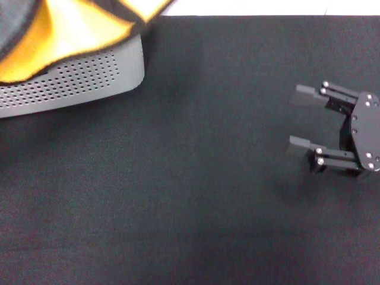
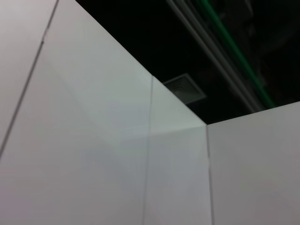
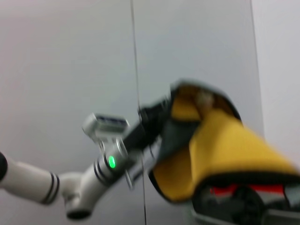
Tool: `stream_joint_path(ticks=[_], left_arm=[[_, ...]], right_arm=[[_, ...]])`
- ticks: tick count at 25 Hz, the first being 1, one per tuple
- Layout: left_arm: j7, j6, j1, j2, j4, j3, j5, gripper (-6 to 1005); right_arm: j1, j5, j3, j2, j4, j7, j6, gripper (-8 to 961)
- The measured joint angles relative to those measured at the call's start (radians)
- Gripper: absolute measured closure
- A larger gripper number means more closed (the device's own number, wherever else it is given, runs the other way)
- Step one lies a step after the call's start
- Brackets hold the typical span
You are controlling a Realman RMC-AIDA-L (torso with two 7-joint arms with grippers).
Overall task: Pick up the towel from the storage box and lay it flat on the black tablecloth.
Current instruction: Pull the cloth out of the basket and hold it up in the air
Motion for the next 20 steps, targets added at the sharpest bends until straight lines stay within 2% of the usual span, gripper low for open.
stream_joint_path(ticks=[7, 10, 13, 20], left_arm=[[0.133, 0.009, -0.008, -0.003, -0.168, 0.147, -0.020, 988], [0.215, 0.021, -0.040, -0.005, -0.275, 0.201, -0.045, 987], [0.260, 0.029, -0.079, -0.005, -0.368, 0.219, -0.052, 987], [0.297, 0.032, -0.141, -0.008, -0.482, 0.235, -0.051, 989]], right_arm=[[0.036, 0.101, -0.056, 0.003, 0.002, -0.025, 0.007, 176], [0.056, 0.111, -0.067, 0.005, 0.014, -0.035, -0.002, 176], [0.083, 0.140, -0.077, 0.007, 0.055, -0.045, -0.008, 177], [0.128, 0.232, -0.151, 0.012, 0.129, -0.077, -0.011, 189]])
